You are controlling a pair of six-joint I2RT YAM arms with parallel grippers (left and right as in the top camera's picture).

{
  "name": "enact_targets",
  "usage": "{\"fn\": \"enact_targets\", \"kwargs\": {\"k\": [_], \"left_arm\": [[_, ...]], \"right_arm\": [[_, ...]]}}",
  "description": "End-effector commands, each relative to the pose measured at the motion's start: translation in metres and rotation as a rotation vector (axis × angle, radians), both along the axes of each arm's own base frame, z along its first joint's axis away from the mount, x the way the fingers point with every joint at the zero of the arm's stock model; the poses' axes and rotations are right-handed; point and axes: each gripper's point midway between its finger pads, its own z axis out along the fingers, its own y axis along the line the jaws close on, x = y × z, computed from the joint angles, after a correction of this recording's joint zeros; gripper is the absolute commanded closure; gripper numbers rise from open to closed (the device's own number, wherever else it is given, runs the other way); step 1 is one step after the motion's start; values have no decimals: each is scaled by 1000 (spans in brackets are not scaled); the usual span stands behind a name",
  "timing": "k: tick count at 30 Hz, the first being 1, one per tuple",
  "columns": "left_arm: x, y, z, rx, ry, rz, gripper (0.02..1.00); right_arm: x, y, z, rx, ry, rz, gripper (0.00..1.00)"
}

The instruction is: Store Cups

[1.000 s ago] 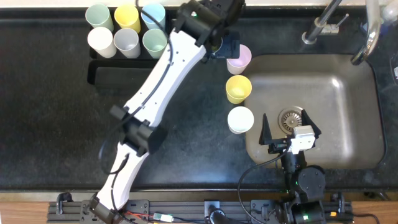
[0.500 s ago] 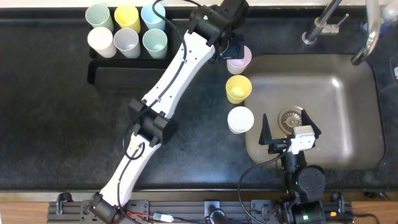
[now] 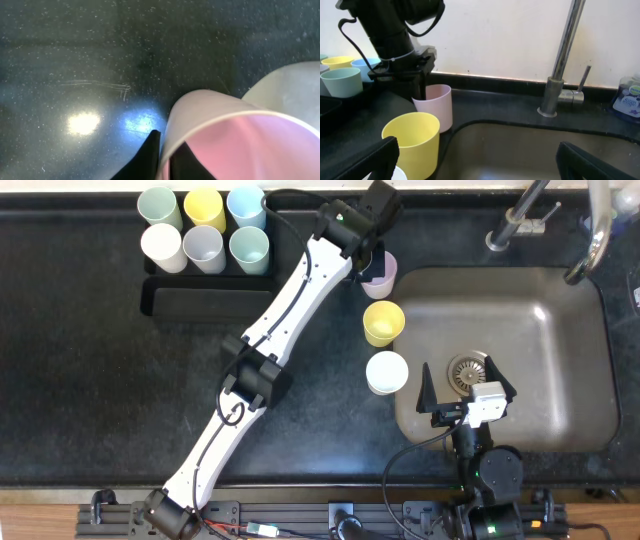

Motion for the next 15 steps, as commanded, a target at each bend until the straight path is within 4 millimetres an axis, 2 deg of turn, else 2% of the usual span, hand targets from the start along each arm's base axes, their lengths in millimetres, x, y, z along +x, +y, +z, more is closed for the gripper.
{"fn": "enact_targets", "kwargs": {"k": [1,3,5,9,12,15], "left_arm": [[0,-8,26,-29,-56,-64,982],[0,-3,49,-20,-99,-83,985],[-2,9,82,-3,-157,-67,982],[-8,40,175,8,-337,-70,985],[-20,83,239,28,-450,-33,985],[-35,138,280,49,-509,32,985]], "right_arm": [[1,-2,-3,-3,-1,-10,3],[1,-2,-3,-3,-1,-10,3],[1,-2,-3,-3,-1,-10,5],[1,-2,-3,-3,-1,-10,5],[1,-2,-3,-3,-1,-10,3],[1,-2,-3,-3,-1,-10,3]]}}
